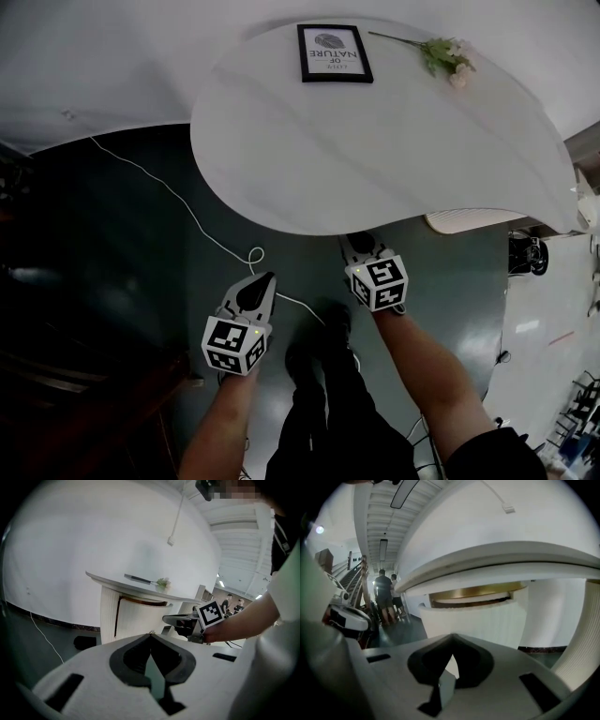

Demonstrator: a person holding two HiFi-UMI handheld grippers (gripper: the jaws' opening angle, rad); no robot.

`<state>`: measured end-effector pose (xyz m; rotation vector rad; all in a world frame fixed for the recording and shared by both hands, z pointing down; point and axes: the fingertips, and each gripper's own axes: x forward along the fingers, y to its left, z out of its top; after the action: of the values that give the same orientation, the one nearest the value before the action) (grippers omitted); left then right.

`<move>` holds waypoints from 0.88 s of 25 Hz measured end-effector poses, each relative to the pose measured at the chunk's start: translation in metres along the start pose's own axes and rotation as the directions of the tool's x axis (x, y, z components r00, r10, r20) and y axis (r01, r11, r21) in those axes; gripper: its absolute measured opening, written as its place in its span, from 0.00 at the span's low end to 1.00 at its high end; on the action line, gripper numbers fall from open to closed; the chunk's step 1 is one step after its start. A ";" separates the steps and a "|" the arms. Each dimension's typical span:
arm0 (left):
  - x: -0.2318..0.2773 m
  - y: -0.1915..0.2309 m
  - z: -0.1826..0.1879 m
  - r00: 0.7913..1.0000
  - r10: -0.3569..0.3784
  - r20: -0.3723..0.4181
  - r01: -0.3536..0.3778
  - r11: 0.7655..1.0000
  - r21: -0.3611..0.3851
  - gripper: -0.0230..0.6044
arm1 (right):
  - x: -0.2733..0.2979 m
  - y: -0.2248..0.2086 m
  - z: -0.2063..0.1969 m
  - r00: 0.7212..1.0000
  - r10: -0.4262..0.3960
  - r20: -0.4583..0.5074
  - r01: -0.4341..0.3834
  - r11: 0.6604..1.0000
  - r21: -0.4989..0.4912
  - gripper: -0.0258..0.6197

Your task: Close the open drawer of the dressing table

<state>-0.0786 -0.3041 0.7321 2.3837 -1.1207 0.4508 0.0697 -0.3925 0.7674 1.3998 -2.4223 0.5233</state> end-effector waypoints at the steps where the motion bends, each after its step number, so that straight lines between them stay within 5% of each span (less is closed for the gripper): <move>1: 0.001 0.001 -0.001 1.000 0.000 -0.001 0.000 1.000 -0.002 0.04 | 0.004 -0.002 -0.001 1.000 -0.005 -0.003 0.005 1.000 -0.005 0.05; 7: 0.002 0.005 -0.002 1.000 0.000 0.005 0.000 1.000 -0.015 0.04 | 0.024 -0.015 -0.006 1.000 -0.015 -0.015 0.015 0.999 -0.045 0.04; 16: 0.000 0.022 -0.012 1.000 0.009 0.027 -0.009 1.000 -0.021 0.04 | 0.036 -0.023 0.003 0.995 -0.041 0.086 0.038 0.999 0.033 0.05; 22: -0.026 0.016 -0.008 0.998 0.027 0.062 -0.024 0.998 -0.053 0.04 | 0.022 0.002 -0.031 0.999 -0.025 -0.040 0.029 0.996 0.088 0.04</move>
<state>-0.1076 -0.2918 0.7311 2.3551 -1.1770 0.3530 0.0592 -0.3948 0.8044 1.4413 -2.3729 0.6521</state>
